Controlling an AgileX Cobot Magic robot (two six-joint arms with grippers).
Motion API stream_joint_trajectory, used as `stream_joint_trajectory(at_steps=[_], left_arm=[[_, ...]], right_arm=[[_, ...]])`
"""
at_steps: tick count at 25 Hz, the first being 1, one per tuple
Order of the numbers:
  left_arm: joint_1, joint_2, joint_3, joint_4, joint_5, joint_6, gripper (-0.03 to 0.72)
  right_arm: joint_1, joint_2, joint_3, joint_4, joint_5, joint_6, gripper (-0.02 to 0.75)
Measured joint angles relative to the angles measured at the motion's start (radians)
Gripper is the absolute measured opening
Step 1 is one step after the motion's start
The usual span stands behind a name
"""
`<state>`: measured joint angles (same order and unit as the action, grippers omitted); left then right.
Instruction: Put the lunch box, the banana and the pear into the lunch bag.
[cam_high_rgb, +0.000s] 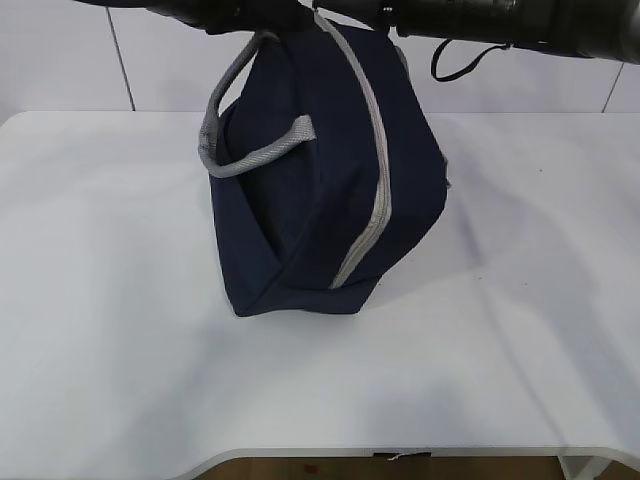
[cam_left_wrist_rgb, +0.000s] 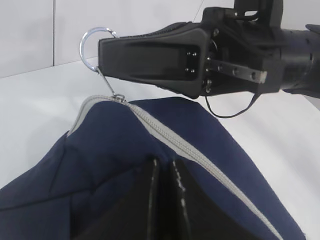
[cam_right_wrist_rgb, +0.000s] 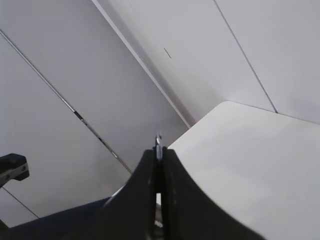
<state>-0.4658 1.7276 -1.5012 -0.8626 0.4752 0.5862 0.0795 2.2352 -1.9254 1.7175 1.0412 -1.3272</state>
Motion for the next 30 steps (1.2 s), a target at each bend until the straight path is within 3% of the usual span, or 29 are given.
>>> stream_joint_trajectory(at_steps=[7,15,30], left_arm=[[0.0,0.039,0.0,-0.021,-0.051,0.002,0.011],[0.017,0.113,-0.004,-0.048,-0.145,0.002,0.011],[0.041,0.169,-0.01,-0.117,-0.153,0.004,0.011]], right_arm=[[-0.005,0.0,0.0,0.004,0.009,-0.012,0.006],[-0.035,0.0,0.0,-0.074,0.009,-0.017,0.006],[-0.039,0.0,0.0,-0.121,0.005,-0.024,0.006]])
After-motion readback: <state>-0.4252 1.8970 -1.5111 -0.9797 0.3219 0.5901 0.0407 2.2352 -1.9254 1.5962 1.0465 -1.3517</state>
